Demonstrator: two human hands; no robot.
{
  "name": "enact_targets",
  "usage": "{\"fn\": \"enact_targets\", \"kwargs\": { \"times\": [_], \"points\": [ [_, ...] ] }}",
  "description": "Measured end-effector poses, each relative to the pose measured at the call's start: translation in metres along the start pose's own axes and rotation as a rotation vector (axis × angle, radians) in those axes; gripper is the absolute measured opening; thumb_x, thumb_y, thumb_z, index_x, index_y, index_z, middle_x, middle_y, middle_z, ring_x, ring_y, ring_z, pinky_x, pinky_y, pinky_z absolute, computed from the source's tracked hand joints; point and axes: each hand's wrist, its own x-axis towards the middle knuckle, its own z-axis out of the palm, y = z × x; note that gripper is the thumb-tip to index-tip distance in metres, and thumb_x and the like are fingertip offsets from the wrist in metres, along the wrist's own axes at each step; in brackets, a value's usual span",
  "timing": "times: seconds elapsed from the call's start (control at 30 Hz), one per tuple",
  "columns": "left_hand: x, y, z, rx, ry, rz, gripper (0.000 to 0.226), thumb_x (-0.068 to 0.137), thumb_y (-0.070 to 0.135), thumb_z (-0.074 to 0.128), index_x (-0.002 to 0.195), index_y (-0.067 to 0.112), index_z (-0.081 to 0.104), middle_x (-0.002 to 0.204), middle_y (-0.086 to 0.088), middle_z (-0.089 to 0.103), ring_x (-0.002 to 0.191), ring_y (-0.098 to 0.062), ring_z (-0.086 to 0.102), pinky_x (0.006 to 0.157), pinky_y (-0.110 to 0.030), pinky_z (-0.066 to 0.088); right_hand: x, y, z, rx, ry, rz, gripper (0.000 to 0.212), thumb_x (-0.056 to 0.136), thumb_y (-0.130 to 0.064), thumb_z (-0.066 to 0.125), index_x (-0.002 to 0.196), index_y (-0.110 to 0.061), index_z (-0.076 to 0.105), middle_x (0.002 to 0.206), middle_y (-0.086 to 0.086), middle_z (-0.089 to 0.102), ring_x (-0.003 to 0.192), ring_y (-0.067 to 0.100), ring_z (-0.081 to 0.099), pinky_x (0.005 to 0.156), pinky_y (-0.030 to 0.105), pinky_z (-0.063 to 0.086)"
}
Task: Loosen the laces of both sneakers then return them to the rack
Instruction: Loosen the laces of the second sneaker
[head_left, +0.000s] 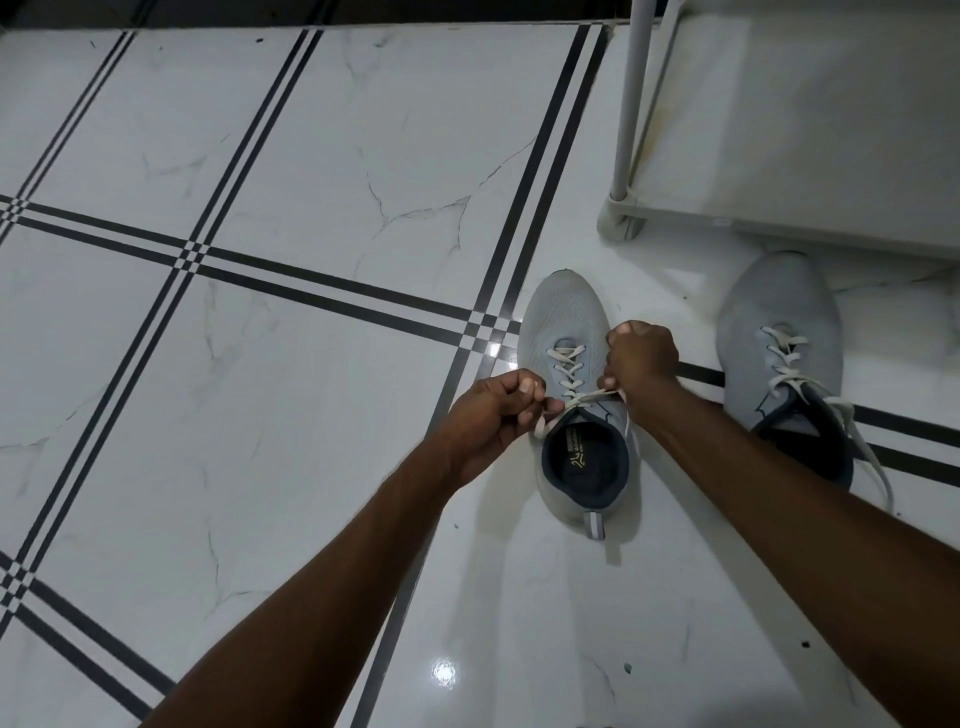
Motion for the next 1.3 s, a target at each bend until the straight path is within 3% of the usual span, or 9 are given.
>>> {"fn": "enact_targets", "kwargs": {
  "times": [0.1, 0.23, 0.33, 0.5, 0.67, 0.83, 1.03, 1.2, 1.3],
  "points": [
    [0.001, 0.017, 0.001, 0.057, -0.043, -0.021, 0.023, 0.102, 0.007, 0.043, 0.091, 0.009, 0.063, 0.076, -0.006, 0.066, 0.108, -0.031, 0.068, 0.102, -0.042, 0.046, -0.005, -0.009, -0.010, 0.006, -0.129, -0.013, 0.028, 0.089, -0.003, 0.041, 0.067, -0.008, 0.058, 0.058, 0.013, 0.054, 0.040, 0.023, 0.054, 0.053, 0.039, 0.055],
    [0.012, 0.058, 0.000, 0.410, 0.058, 0.071, 0.025, 0.097, 0.020, 0.055, 0.108, 0.005, 0.071, 0.109, -0.011, 0.076, 0.111, -0.027, 0.068, 0.101, -0.041, 0.047, 0.007, -0.047, -0.035, -0.105, -0.360, 0.006, 0.020, 0.092, -0.015, 0.049, 0.085, -0.007, 0.066, 0.087, 0.020, 0.071, 0.061, 0.026, 0.063, 0.050, 0.021, 0.048],
    [0.027, 0.096, 0.021, 0.621, 0.086, 0.187, 0.025, 0.098, 0.023, 0.056, 0.106, 0.008, 0.074, 0.103, -0.007, 0.077, 0.103, -0.022, 0.071, 0.092, -0.034, 0.052, 0.022, -0.085, -0.057, -0.476, -0.427, -0.133, 0.015, 0.087, -0.014, 0.055, 0.083, -0.008, 0.068, 0.090, 0.019, 0.072, 0.068, 0.025, 0.059, 0.054, 0.023, 0.038],
    [0.059, 0.128, 0.097, 0.898, -0.099, 0.181, 0.019, 0.092, 0.014, 0.058, 0.095, 0.013, 0.077, 0.090, -0.004, 0.079, 0.090, -0.016, 0.074, 0.081, -0.029, 0.057, 0.016, -0.121, -0.119, -0.950, -0.603, -0.279, 0.014, 0.089, -0.014, 0.060, 0.093, -0.007, 0.072, 0.085, 0.008, 0.076, 0.071, 0.024, 0.071, 0.070, 0.035, 0.059],
    [0.082, 0.104, 0.165, 1.252, -0.312, 0.197, 0.018, 0.086, 0.015, 0.064, 0.097, 0.017, 0.078, 0.090, 0.000, 0.078, 0.084, -0.017, 0.073, 0.081, -0.030, 0.060, -0.006, -0.088, -0.200, -1.255, -0.466, -0.598, 0.013, 0.086, -0.022, 0.063, 0.092, -0.022, 0.074, 0.082, -0.011, 0.066, 0.075, 0.010, 0.061, 0.065, 0.023, 0.043],
    [0.097, 0.046, 0.196, 1.490, -0.350, 0.494, 0.031, 0.083, 0.023, 0.077, 0.113, 0.017, 0.074, 0.114, -0.004, 0.072, 0.101, -0.019, 0.066, 0.080, -0.022, 0.041, -0.011, -0.021, -0.249, -1.151, -0.346, -0.613, 0.009, 0.082, -0.029, 0.068, 0.091, -0.030, 0.068, 0.079, -0.013, 0.069, 0.074, 0.011, 0.064, 0.057, 0.016, 0.037],
    [0.097, 0.024, 0.201, 1.389, -0.170, 0.500, 0.014, 0.082, 0.020, 0.074, 0.094, 0.014, 0.076, 0.091, -0.004, 0.075, 0.085, -0.022, 0.068, 0.078, -0.034, 0.053, -0.003, 0.013, -0.256, -0.952, -0.245, -0.453, 0.008, 0.080, -0.016, 0.067, 0.077, -0.021, 0.073, 0.075, -0.006, 0.071, 0.071, 0.014, 0.063, 0.056, 0.016, 0.038],
    [0.093, 0.046, 0.203, 0.520, -0.147, -0.082, 0.017, 0.074, 0.018, 0.060, 0.079, 0.004, 0.068, 0.079, -0.014, 0.074, 0.080, -0.020, 0.069, 0.077, -0.030, 0.052, -0.008, -0.002, -0.260, -0.475, -0.251, -0.151, 0.022, 0.080, -0.009, 0.053, 0.060, 0.000, 0.057, 0.055, 0.015, 0.062, 0.056, 0.028, 0.060, 0.066, 0.038, 0.049],
    [0.089, 0.069, 0.194, 0.298, -0.310, -0.146, 0.019, 0.090, 0.016, 0.047, 0.077, 0.009, 0.059, 0.064, -0.005, 0.060, 0.086, -0.028, 0.068, 0.086, -0.032, 0.053, -0.003, -0.015, -0.267, -0.598, -0.326, -0.179, 0.019, 0.082, -0.011, 0.058, 0.067, 0.000, 0.060, 0.058, 0.016, 0.058, 0.053, 0.027, 0.056, 0.057, 0.033, 0.048]
  ]
}}
